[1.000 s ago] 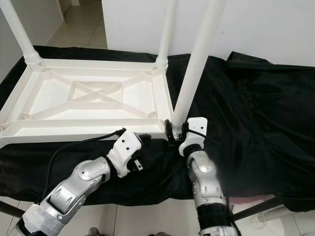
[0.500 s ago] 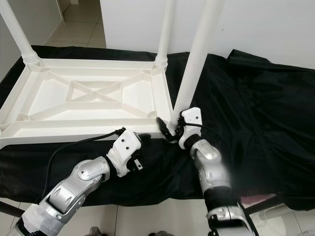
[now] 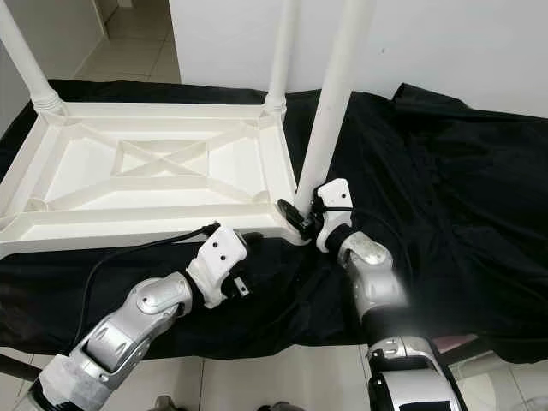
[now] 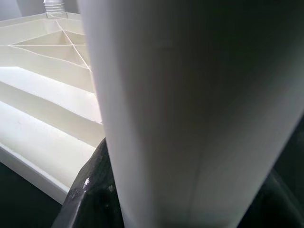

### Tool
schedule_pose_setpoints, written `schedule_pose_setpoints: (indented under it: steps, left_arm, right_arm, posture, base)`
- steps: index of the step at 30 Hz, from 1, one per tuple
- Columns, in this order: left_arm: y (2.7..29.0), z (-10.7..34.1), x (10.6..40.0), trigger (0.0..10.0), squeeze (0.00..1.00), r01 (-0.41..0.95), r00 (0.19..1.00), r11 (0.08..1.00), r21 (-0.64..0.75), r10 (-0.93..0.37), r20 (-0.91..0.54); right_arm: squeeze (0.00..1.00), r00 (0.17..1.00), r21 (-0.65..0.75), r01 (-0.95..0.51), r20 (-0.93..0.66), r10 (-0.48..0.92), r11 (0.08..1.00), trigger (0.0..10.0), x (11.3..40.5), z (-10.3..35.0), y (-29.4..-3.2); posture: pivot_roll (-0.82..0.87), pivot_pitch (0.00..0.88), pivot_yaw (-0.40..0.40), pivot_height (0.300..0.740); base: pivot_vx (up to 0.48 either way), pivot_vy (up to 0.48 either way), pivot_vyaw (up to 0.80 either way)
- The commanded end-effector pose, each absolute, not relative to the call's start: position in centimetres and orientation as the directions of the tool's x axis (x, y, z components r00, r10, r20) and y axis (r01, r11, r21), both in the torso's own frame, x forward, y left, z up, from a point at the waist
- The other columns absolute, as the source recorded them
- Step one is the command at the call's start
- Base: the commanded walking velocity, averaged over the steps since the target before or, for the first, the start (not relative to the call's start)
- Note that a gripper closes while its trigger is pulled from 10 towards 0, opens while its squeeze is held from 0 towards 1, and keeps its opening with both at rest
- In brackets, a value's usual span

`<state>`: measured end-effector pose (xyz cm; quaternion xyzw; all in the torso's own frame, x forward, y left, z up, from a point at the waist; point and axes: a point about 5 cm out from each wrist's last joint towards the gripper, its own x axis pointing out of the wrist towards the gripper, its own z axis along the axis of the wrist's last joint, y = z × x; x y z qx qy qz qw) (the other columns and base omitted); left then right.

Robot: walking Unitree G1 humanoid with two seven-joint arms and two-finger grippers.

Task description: Building children table

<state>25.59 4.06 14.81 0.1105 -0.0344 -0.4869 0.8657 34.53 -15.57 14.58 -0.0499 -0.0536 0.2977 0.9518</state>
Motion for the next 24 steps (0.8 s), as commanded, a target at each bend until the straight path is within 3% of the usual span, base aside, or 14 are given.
schedule_pose_setpoints:
  steps: [1, 2, 3, 10, 19, 24]
  left_arm:
    - [3.82, 14.94, 25.21, 10.0, 0.0, 0.87, 0.461, 0.437, 0.229, -0.886, -0.061]
    - [3.84, 14.95, 25.22, 10.0, 0.0, 0.87, 0.46, 0.436, 0.229, -0.886, -0.062]
    - [3.86, 14.95, 25.21, 10.0, 0.0, 0.871, 0.459, 0.434, 0.23, -0.886, -0.062]
    - [3.82, 14.98, 25.21, 10.0, 0.0, 0.874, 0.453, 0.429, 0.231, -0.889, -0.065]
    - [3.58, 14.93, 25.12, 10.0, 0.0, 0.875, 0.451, 0.428, 0.225, -0.89, -0.061]
    - [3.57, 14.92, 25.09, 10.0, 0.0, 0.875, 0.451, 0.429, 0.224, -0.89, -0.061]
  right_arm:
    - [0.0, 0.812, -0.111, -0.577, 0.03, 0.583, 0.809, 0.0, 34.31, 13.58, -15.63]
    - [0.0, 0.81, -0.093, -0.581, 0.032, 0.586, 0.808, 4.4, 34.24, 13.48, -15.59]
    - [0.0, 0.815, -0.075, -0.574, 0.038, 0.578, 0.815, 10.0, 34.2, 13.5, -15.53]
    - [0.0, 0.862, -0.045, -0.503, 0.047, 0.505, 0.863, 10.0, 34.4, 13.66, -15.41]
    - [0.0, 0.979, 0.092, -0.204, 0.044, 0.201, 0.975, 10.0, 34.61, 13.8, -15.04]
    - [0.0, 0.989, 0.091, -0.144, 0.048, 0.14, 0.985, 10.0, 34.42, 13.86, -14.7]
  posture:
    - [0.01, 0.102, -0.057, 0.74]
    - [0.01, 0.103, -0.055, 0.74]
    - [0.01, 0.103, -0.053, 0.74]
    - [0.0, 0.106, -0.05, 0.74]
    - [-0.01, 0.108, -0.057, 0.74]
    - [-0.01, 0.108, -0.058, 0.74]
  base:
    - [0.0, 0.0, 0.0]
    - [0.0, 0.0, 0.0]
    - [0.0, 0.0, 0.0]
    - [0.0, 0.0, 0.0]
    - [0.0, 0.0, 0.0]
    - [0.0, 0.0, 0.0]
